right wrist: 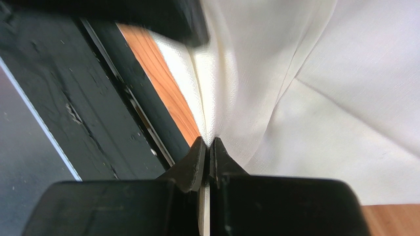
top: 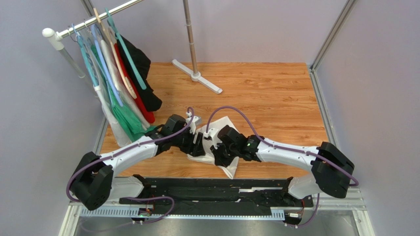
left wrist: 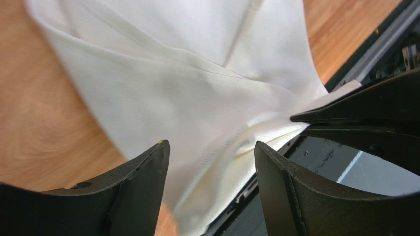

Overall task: Fold the napkin, place the utensils inside, and roll it up
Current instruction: Roll the napkin with the utensil

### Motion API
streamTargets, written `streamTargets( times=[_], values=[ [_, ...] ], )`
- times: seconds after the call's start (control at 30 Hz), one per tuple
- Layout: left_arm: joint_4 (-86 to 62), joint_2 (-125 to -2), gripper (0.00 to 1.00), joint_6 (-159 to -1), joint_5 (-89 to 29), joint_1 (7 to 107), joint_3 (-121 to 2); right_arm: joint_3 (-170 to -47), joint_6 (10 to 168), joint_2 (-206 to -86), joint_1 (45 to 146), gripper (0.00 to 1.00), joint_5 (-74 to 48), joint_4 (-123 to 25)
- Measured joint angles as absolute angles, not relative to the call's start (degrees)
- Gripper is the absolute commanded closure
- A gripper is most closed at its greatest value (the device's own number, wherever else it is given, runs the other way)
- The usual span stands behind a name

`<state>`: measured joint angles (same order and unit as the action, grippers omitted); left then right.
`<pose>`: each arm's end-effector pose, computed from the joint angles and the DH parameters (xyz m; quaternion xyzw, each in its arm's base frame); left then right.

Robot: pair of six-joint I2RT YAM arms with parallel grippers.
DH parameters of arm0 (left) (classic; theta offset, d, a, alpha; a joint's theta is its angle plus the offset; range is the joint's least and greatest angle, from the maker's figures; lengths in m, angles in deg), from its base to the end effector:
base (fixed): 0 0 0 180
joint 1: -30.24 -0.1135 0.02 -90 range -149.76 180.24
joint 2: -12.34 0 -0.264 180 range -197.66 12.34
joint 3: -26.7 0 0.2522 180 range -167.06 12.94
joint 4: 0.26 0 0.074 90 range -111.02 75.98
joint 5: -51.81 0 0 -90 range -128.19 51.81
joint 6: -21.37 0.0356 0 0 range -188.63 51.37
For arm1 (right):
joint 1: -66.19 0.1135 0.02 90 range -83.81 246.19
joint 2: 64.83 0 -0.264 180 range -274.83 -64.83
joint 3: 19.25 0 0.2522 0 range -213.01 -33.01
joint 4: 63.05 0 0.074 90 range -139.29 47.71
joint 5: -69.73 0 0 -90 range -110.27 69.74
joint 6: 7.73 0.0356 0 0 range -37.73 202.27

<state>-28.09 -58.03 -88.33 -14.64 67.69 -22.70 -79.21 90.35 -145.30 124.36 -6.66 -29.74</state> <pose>0.1795 -0.1554 0.1917 0.2123 0.8943 -0.3325 0.2111 0.1388 0.2394 0.1978 -0.4329 0.8396 0.2628 0.1967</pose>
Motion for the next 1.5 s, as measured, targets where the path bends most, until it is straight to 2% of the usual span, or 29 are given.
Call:
streamTargets(
  times=[0.03,0.13,0.5,0.7,0.93,1.23,1.5],
  values=[
    [-27.91,-58.03,0.10,-88.53,-14.97,66.84,-22.83,-78.79,90.43,-145.23,124.29,1.00,-6.70,-29.00],
    [-27.39,-57.77,0.03,-89.23,-15.62,65.40,-22.94,-77.57,90.83,-145.25,124.21,1.00,-6.99,-26.37],
    [-26.05,-51.54,0.06,-90.74,-17.92,65.38,-21.89,-77.26,91.46,-146.56,123.44,1.00,-6.66,-24.78],
    [-25.81,-42.84,0.07,-92.79,-24.08,65.38,-16.45,-77.77,91.44,-149.34,122.76,1.00,-5.28,-24.03],
    [-21.03,-36.13,0.12,-92.99,-23.01,65.53,-10.85,-81.48,91.18,-153.32,121.12,1.00,-2.11,-21.61],
    [-13.66,-31.32,0.11,-93.23,-21.83,71.39,-2.89,-85.18,90.35,-158.59,118.39,1.00,3.05,-19.31],
    [-10.75,-31.56,0.11,-92.00,-23.32,75.52,-2.06,-86.81,89.76,-162.65,114.87,1.00,8.84,-18.00]
  ],
)
